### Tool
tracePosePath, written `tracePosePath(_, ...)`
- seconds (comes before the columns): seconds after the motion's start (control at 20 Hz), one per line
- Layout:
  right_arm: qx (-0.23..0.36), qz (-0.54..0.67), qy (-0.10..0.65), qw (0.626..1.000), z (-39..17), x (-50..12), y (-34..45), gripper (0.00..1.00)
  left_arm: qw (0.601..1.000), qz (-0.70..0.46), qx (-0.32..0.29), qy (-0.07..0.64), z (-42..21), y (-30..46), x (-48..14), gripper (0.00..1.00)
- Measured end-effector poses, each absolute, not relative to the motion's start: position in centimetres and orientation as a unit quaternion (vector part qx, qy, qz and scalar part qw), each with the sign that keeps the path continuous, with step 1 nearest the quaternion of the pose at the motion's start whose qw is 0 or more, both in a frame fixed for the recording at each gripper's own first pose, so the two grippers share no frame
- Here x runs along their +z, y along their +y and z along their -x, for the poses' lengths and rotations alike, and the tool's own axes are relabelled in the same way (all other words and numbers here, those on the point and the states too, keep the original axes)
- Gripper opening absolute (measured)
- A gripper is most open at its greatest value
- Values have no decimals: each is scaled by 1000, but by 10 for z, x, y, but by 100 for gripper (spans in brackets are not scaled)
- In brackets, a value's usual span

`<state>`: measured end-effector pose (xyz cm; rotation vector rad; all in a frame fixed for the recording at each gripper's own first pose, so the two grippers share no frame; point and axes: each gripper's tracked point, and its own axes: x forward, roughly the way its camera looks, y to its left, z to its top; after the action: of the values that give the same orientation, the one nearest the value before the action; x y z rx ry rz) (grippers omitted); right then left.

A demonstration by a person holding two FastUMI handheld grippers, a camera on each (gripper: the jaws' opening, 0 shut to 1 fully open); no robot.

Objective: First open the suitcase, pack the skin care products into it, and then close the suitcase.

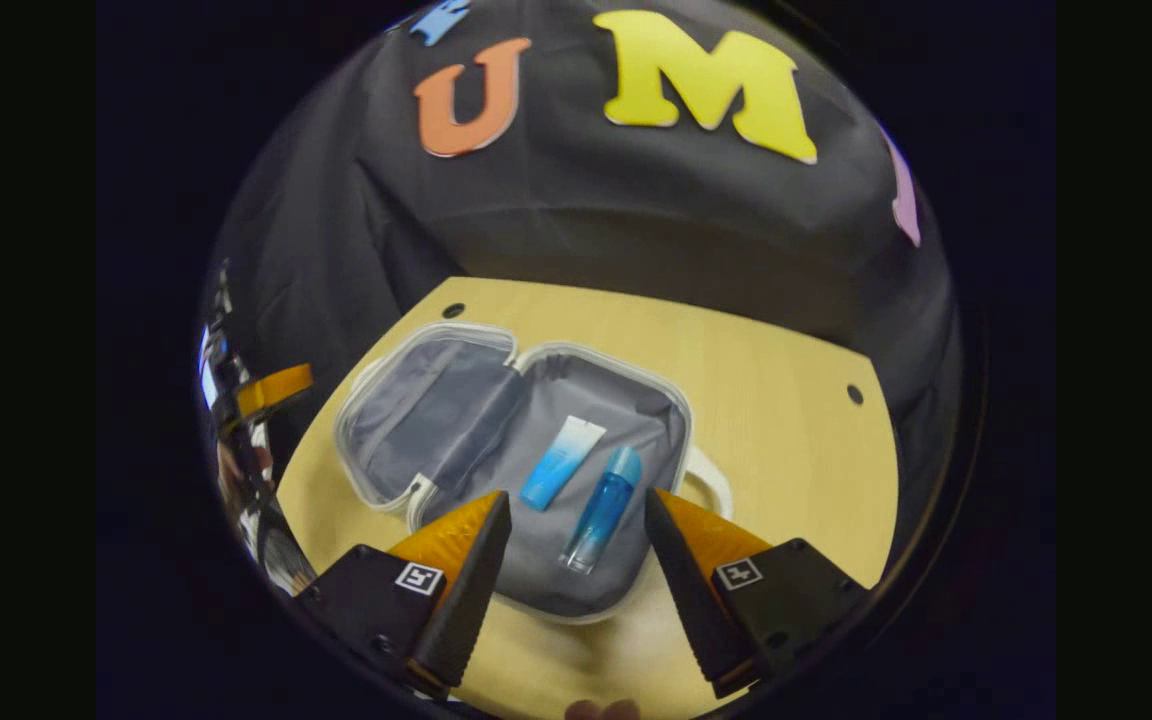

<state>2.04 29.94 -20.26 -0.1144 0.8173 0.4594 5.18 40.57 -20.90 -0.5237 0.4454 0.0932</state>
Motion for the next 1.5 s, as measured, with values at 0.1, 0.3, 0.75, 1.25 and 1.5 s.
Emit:
tracePosePath(0.1, 246, 90, 356, 897, -17, -181, 293, 81, 918, 314, 50, 235, -67, 434, -252, 98)
tracePosePath(0.3, 234, 118, 365, 893, -20, -189, 273, 81, 856, 453, 63, 240, -102, 471, -292, 96)
tracePosePath(0.75, 204, 111, 336, 913, -33, -166, 247, 81, 833, 476, 71, 272, -148, 459, -313, 15)
tracePosePath(1.25, 175, 68, 266, 945, -27, -127, 202, 81, 915, 347, 47, 202, -144, 411, -144, 6)
tracePosePath(1.5, 178, 99, 183, 962, -26, -81, 170, 81, 948, 268, 5, 174, -142, 323, -59, 5)
